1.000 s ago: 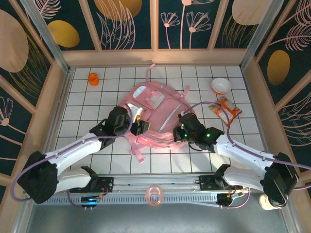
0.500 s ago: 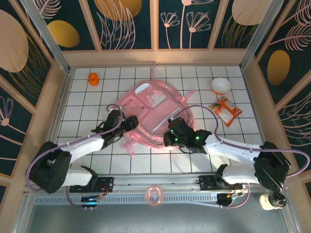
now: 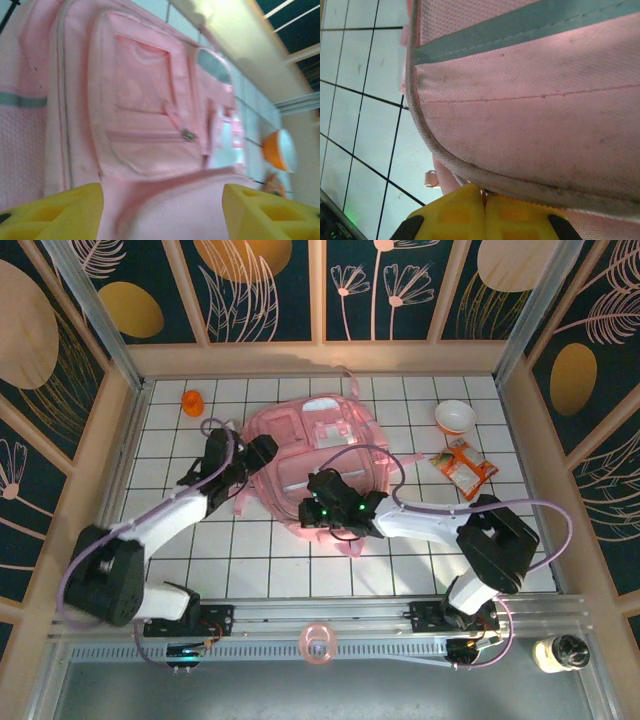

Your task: Pack the student bag

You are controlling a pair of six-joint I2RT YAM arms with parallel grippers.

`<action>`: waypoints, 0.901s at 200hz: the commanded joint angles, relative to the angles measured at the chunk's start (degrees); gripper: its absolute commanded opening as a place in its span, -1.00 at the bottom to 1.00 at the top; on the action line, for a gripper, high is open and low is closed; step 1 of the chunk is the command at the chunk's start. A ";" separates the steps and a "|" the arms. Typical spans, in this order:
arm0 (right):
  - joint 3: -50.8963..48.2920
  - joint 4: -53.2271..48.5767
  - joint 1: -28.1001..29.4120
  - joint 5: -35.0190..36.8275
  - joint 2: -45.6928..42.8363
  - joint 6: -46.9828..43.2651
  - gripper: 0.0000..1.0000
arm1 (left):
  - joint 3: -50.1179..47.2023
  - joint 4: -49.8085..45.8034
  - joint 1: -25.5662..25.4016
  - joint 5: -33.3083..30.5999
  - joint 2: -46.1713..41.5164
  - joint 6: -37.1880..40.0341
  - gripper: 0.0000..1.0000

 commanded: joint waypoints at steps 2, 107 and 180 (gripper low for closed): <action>3.28 2.14 0.81 -2.20 1.67 -0.23 -1.00 | -5.60 -6.60 -0.32 3.87 -8.74 -9.30 0.21; 5.67 1.38 1.11 -3.48 3.76 -0.88 -1.00 | -10.70 -3.24 -9.11 7.80 -7.93 -25.84 -0.07; 5.60 1.21 1.43 -3.48 3.28 -0.94 -1.00 | -12.40 0.52 -9.11 7.03 -3.97 -25.04 0.09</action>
